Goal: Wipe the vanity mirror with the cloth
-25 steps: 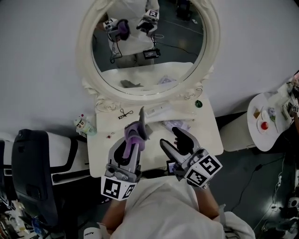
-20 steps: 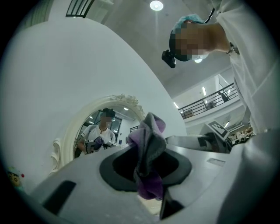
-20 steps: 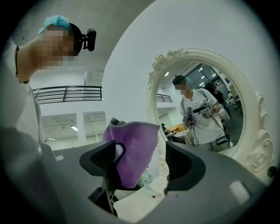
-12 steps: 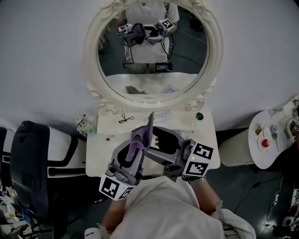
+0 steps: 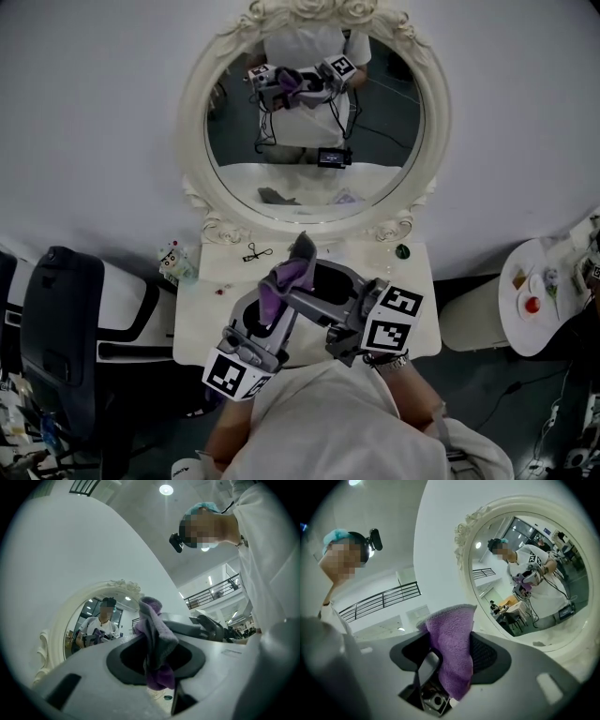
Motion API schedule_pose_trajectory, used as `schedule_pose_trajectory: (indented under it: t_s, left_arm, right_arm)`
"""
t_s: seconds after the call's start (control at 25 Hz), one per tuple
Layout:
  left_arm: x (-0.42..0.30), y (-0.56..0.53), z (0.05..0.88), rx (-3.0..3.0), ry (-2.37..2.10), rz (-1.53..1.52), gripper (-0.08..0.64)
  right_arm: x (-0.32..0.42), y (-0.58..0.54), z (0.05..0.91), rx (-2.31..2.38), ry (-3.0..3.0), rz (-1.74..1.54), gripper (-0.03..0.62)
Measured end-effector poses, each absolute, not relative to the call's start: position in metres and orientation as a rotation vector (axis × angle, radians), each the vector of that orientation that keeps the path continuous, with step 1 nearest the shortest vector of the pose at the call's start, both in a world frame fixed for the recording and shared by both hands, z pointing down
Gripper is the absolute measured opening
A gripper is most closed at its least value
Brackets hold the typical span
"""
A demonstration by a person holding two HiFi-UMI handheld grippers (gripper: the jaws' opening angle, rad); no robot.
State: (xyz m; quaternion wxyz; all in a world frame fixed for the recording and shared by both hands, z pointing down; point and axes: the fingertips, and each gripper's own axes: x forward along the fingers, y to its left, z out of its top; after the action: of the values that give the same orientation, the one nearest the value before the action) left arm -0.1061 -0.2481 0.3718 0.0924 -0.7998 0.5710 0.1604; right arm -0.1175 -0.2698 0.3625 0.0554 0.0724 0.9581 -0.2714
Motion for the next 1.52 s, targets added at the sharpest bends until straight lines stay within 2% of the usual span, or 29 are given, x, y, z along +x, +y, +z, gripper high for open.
schedule_pose_trajectory:
  t_s: [0.28,0.64,0.72,0.88,1.2,1.52]
  left_arm:
    - [-0.121,-0.257,0.389,-2.373,1.773,0.381,0.138]
    - [-0.168,-0.245,0.384,-2.241,1.918,0.431,0.176]
    - [-0.186,-0.239,0.379,-2.185,1.961,0.445,0.161]
    - [-0.22,-0.233,0.365,-2.077,2.057,0.474,0.003]
    - [-0.227,-0.257,0.339,-2.132,2.041,0.388,0.003]
    - [-0.238,-0.268,0.321,-2.095,2.151,0.219,0.003]
  right_arm:
    - [-0.124,-0.276,0.371,0.046,3.032,-0.628,0.16]
    - [-0.116,-0.327,0.358,-0.317,3.014,-0.487,0.143]
    - [-0.11,-0.348,0.349,-0.418,2.979,-0.474,0.143]
    - [-0.096,-0.396,0.318,-0.645,2.924,-0.358,0.143]
    - [-0.085,-0.469,0.236,-0.879,2.818,-0.118,0.144]
    - [-0.167,-0.455,0.181,-0.789,2.843,0.064,0.146]
